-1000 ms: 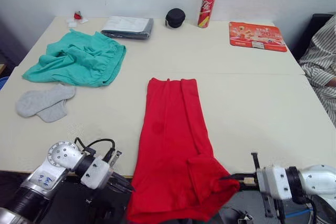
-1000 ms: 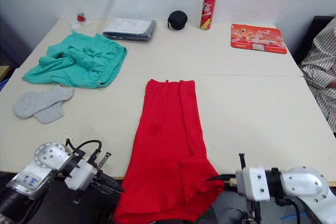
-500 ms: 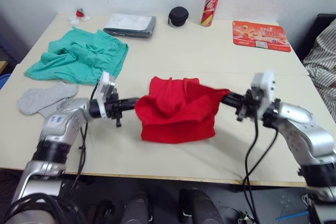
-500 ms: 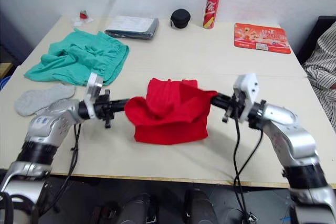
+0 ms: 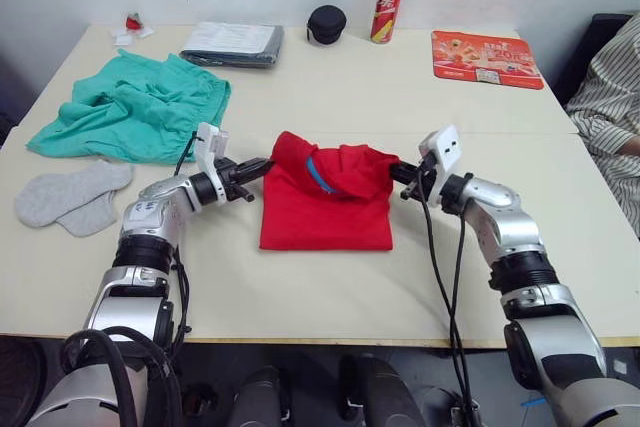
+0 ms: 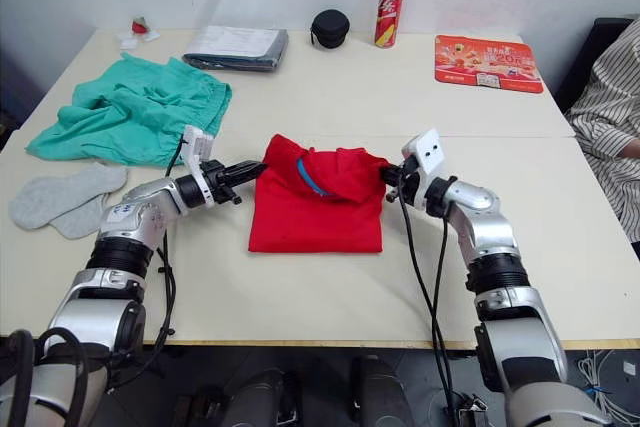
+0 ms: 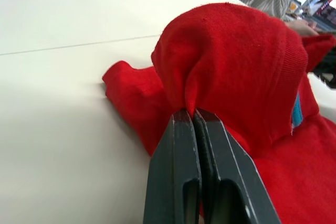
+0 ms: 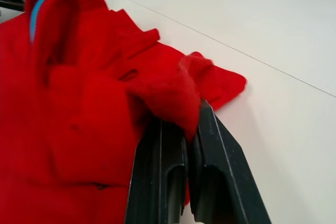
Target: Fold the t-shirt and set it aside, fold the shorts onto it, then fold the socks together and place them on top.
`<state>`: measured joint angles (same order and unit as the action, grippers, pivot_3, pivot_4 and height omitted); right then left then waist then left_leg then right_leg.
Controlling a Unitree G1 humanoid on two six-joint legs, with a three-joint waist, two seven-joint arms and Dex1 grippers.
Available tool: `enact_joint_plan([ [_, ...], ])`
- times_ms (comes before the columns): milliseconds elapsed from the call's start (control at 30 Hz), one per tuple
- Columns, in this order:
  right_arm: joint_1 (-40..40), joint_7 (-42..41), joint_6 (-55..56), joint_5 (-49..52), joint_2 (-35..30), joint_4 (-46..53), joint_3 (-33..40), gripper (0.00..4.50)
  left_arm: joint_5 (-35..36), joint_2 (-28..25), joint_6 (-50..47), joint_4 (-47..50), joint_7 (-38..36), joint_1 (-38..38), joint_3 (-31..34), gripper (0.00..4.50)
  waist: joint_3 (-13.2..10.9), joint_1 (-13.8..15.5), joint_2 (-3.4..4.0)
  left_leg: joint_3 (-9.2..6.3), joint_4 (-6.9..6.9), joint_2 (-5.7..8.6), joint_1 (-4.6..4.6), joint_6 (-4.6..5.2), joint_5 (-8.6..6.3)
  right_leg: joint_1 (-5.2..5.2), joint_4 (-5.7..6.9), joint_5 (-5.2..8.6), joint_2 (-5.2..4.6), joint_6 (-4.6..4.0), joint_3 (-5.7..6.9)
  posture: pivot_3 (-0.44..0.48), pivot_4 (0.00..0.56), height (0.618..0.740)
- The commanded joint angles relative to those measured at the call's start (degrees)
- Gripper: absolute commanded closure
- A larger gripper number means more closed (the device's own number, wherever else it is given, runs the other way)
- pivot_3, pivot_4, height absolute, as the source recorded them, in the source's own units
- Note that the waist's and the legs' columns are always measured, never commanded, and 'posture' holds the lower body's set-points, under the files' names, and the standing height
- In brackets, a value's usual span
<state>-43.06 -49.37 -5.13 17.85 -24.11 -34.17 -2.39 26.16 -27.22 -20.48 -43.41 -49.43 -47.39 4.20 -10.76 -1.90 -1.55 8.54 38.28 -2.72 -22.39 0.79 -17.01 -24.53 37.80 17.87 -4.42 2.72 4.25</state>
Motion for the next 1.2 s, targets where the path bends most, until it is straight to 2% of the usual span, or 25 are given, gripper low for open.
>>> enact_joint_plan([
  [33, -2.0, -0.1, 2.6, -1.1, 0.8, -0.7, 1.4, 4.5, -0.9, 0.1, 1.1, 0.8, 1.2, 1.1, 2.4, 4.46, 0.0, 0.0, 0.0, 0.01, 0.0, 0.0, 0.01, 0.0, 0.0, 0.0, 0.0, 0.0, 0.0, 0.0, -0.02, 0.0, 0.15, 0.74],
  [300, -7.4, 3.3, 7.9, -3.2, 3.7, -7.7, 3.6, 4.5, -1.2, 1.7, 3.3, -0.2, 2.7, 1.7, 6.1, 4.46, 0.0, 0.0, 0.0, 0.01, 0.02, 0.01, 0.01, -0.01, 0.02, -0.01, 0.08, 0.0, -0.01, 0.0, -0.02, 0.0, 0.15, 0.74],
  [600, -12.6, 10.2, 2.3, -4.6, 6.4, -19.7, 6.0, 4.5, -2.6, 4.1, 5.0, -6.1, 7.4, -1.1, 8.4, 4.46, 0.0, 0.0, 0.0, 0.01, -0.01, 0.01, 0.0, -0.02, 0.02, 0.0, 0.09, 0.0, -0.03, -0.01, -0.02, 0.0, 0.15, 0.74],
  [633, -13.1, 11.0, 1.3, -3.6, 6.9, -20.5, 7.2, 4.28, -2.9, 4.2, 5.4, -7.8, 8.9, -1.6, 8.8, 4.49, 0.0, -0.1, 0.0, 0.01, -0.01, 0.01, 0.0, -0.02, 0.02, -0.01, 0.09, 0.0, -0.03, -0.01, -0.02, 0.0, 0.15, 0.74],
  [700, -14.0, 14.7, 0.7, -3.9, 7.4, -22.3, 8.5, 3.86, -2.9, 4.6, 5.8, -9.3, 10.5, -2.3, 9.5, 4.08, 0.0, -0.2, 0.0, 0.02, -0.01, 0.01, 0.0, -0.01, 0.03, -0.01, 0.12, 0.0, -0.02, -0.01, -0.02, 0.0, 0.15, 0.74],
  [867, -14.4, 25.3, 2.5, -5.3, 7.2, -22.5, 11.7, 2.11, -3.8, 4.6, 8.8, -7.9, 13.7, -1.7, 10.5, 2.62, 0.0, -0.4, 0.0, 0.02, -0.04, 0.0, 0.0, -0.02, 0.04, -0.03, 0.13, 0.0, -0.03, -0.01, -0.02, 0.0, 0.15, 0.74],
  [967, -11.9, 29.3, -0.3, -3.7, 7.1, -16.1, 14.2, 1.0, -4.1, 3.2, 10.6, -4.6, 14.7, 0.1, 11.4, 1.62, 0.0, -0.5, 0.0, 0.01, -0.06, 0.01, 0.0, -0.03, 0.04, -0.04, 0.13, 0.0, -0.04, -0.01, -0.03, 0.0, 0.15, 0.74],
  [1067, -6.4, 29.3, -3.9, -2.3, 6.7, -4.2, 14.7, 0.01, -4.6, 1.4, 13.8, 1.8, 10.4, 3.8, 10.6, 0.62, 0.0, -0.8, 0.01, 0.02, -0.15, -0.01, 0.0, -0.06, 0.05, -0.05, 0.09, 0.0, -0.03, -0.01, -0.05, 0.0, 0.15, 0.74],
  [1133, 0.0, 20.6, -4.3, -1.4, 4.0, 8.0, 11.6, 0.0, -4.3, -1.1, 16.6, 10.8, 1.9, 8.9, 8.2, 0.03, 0.0, -0.9, 0.01, 0.01, -0.21, -0.01, -0.01, -0.08, 0.06, -0.07, 0.06, 0.0, -0.02, -0.01, -0.04, 0.0, 0.15, 0.74],
  [1200, 5.4, 13.0, -4.0, -0.9, 0.9, 17.5, 8.6, 0.0, -4.4, -3.8, 19.6, 18.4, -5.8, 13.7, 5.7, 0.03, 0.0, -0.9, 0.02, 0.03, -0.28, 0.0, -0.02, -0.11, 0.04, -0.07, -0.02, 0.0, 0.0, -0.01, -0.03, 0.0, 0.15, 0.74],
])
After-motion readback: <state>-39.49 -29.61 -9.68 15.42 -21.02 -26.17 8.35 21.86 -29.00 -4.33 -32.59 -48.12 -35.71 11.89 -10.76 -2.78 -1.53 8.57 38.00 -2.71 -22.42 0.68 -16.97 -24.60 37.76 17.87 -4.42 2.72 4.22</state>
